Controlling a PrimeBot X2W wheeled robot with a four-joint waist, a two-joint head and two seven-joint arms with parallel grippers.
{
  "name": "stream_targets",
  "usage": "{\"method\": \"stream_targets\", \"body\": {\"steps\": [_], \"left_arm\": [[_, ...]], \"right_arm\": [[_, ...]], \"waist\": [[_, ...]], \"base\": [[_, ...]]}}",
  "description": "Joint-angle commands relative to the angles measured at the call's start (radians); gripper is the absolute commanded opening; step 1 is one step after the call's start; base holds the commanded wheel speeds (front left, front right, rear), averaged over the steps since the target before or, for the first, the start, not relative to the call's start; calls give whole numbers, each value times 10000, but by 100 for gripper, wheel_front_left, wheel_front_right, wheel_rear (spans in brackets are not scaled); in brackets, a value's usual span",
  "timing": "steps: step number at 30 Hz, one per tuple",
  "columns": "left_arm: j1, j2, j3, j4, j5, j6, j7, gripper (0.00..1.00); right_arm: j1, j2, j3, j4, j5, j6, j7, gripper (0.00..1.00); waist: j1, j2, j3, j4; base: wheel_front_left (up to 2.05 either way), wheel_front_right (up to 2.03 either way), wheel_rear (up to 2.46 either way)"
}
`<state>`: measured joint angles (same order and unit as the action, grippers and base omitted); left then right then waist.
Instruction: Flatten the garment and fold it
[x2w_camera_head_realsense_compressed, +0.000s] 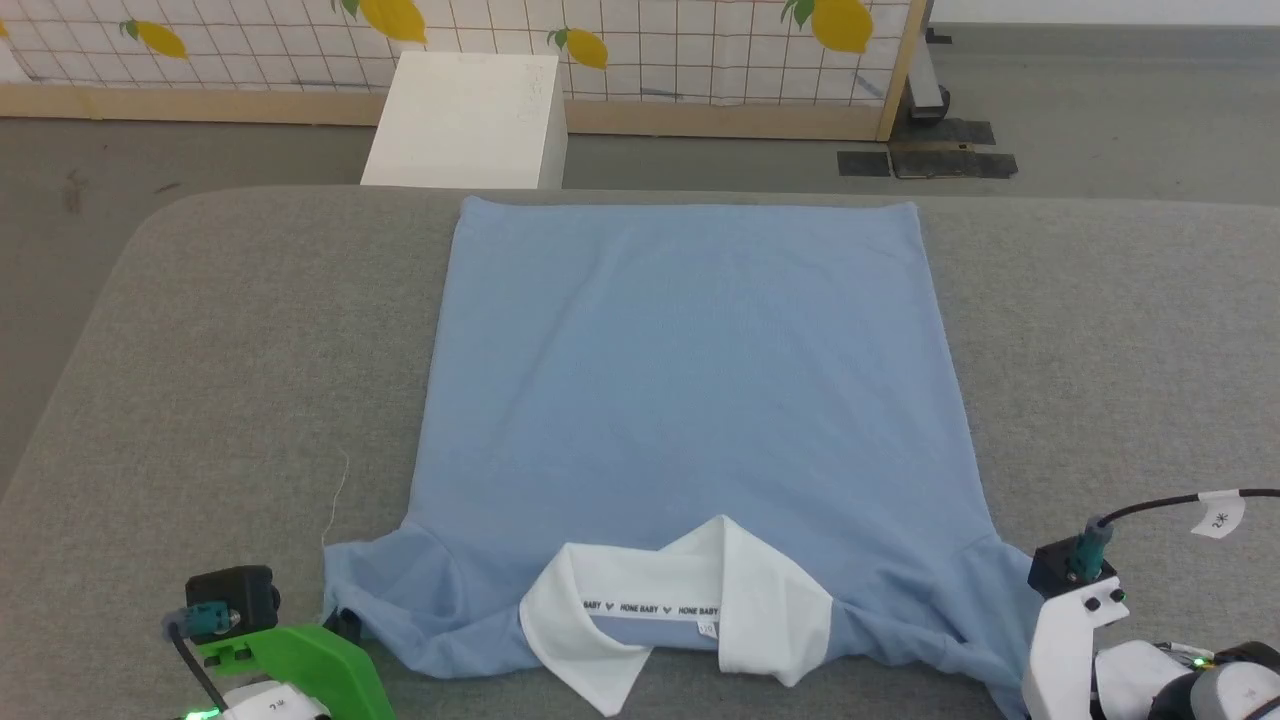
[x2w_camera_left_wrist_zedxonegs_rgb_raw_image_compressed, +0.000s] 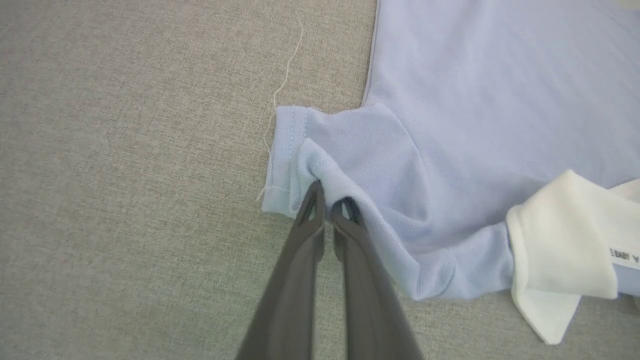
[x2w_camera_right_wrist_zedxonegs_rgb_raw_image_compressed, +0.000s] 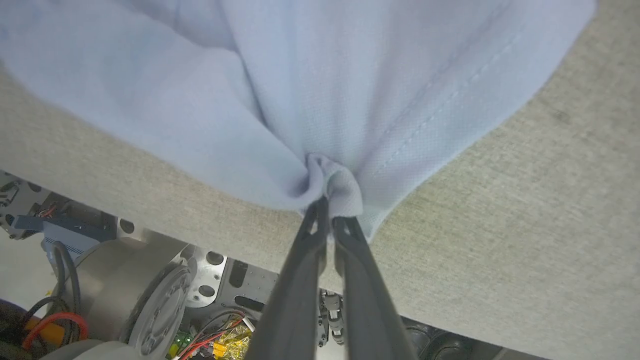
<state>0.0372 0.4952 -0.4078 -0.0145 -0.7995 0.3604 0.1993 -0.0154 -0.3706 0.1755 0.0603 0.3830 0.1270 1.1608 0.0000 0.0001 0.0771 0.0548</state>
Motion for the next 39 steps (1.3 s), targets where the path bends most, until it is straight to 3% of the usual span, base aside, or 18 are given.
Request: {"method": "stream_targets", "body": {"steps": [1,2,3,9,13,17,22,29,34,39], "left_arm": [[-17,-33,51,16,-88,-48,-115,0],[32,-35,77,25,-112,-36,-143,0],[76,-36,99,27,-133,-24,-165,0],[309,14,224,-116,-205,53,-286,0],[427,60,308,-281,-199,136,-384,0],[548,120,348,-446,-194,211,-410,0],[597,178,379,-615,-188,271,-412,0],[297,277,345,-805,-22,285,-405,0],[-254,353,278,-948,146,140,-375,0],[-994,315,248,-1171,300,-43,-444,0]], "right_arm": [[-170,-24,37,113,77,37,-99,0],[-216,-2,34,153,131,37,-247,35],[-250,26,-5,177,189,37,-354,100],[-402,319,-898,-260,928,37,-1163,100],[-434,790,-2125,-1081,1464,37,-1912,100],[-568,1282,-3184,-1928,1446,37,-3192,100],[-938,1947,-3995,-2152,983,37,-5012,100],[-1964,2383,-4043,-1322,606,37,-6528,100],[-3468,2118,-3908,-261,177,37,-6829,100],[-5611,1522,-3659,1030,-507,37,-6323,100]], "waist": [[0,-1,-11,-14],[0,-1,-33,-34],[0,-1,-59,-54],[0,-1,-263,-101],[0,-1,-426,-103],[0,-1,-504,-119],[0,-1,-401,-131],[0,-1,114,-20],[0,-1,942,197],[0,-1,2182,602]], "base": [[0,0,0],[0,0,0],[0,0,0],[0,0,0],[0,0,0],[0,0,0],[0,0,0],[0,0,0],[0,0,0],[0,0,0]]}}
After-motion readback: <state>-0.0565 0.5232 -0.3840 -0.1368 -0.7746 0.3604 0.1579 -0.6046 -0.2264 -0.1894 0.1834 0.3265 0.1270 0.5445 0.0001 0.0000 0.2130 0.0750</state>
